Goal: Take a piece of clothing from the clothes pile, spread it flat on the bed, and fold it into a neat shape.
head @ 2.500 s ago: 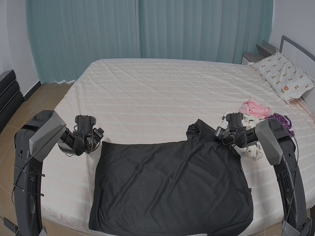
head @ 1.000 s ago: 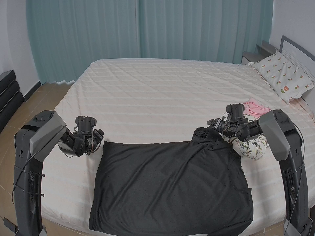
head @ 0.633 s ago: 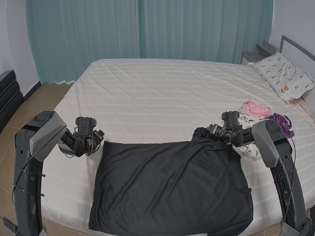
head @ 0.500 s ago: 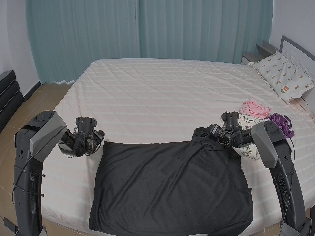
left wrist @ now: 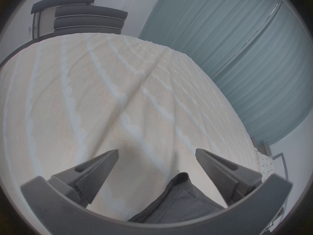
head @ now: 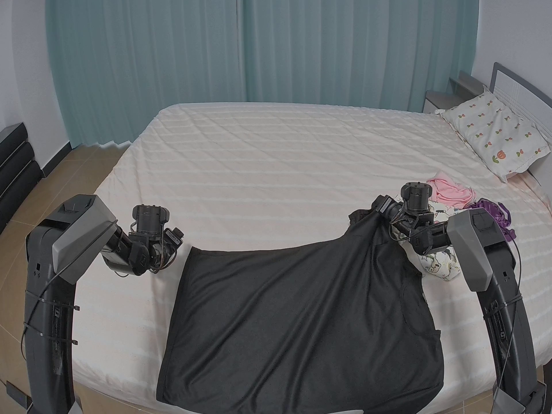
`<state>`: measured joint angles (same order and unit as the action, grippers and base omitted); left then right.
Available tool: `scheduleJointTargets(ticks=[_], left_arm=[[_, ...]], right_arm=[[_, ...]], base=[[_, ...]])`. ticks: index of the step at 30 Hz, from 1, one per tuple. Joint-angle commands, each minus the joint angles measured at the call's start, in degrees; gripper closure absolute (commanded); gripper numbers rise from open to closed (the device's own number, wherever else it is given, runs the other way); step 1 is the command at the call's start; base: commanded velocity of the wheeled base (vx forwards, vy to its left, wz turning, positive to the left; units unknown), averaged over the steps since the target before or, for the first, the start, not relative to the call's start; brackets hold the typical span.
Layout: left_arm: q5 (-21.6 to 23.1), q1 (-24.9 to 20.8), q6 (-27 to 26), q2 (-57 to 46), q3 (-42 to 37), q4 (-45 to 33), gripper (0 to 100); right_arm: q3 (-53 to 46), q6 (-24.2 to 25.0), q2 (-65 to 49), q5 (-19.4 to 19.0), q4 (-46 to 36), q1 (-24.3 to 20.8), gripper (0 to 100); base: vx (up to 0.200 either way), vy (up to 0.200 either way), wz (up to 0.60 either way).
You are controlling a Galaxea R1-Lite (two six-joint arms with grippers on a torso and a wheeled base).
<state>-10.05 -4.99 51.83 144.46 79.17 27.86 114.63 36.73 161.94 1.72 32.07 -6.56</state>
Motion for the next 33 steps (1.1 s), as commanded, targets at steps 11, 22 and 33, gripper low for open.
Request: scheduleJointTargets(ticks=[11, 22, 33], left_arm=[[6.35, -0.99, -0.15, -0.14, 0.02, 0.45, 0], [7.14, -4.51, -2.7, 2.14, 1.08, 3.87, 0], [6.88, -4.59, -5.52, 4.78, 2.75, 5.28, 100]], right_arm=[[-0.04, 0.01, 0.83, 0.48, 0.18, -2.05, 100], [-0.04, 0.01, 0.39, 0.65, 0.09, -2.85, 100], [-2.22, 0.01, -0.92, 0.65, 0.53, -2.93, 100]], base=[[0.0, 0.0, 0.0], [0.0, 0.0, 0.0], [0.0, 0.0, 0.0]])
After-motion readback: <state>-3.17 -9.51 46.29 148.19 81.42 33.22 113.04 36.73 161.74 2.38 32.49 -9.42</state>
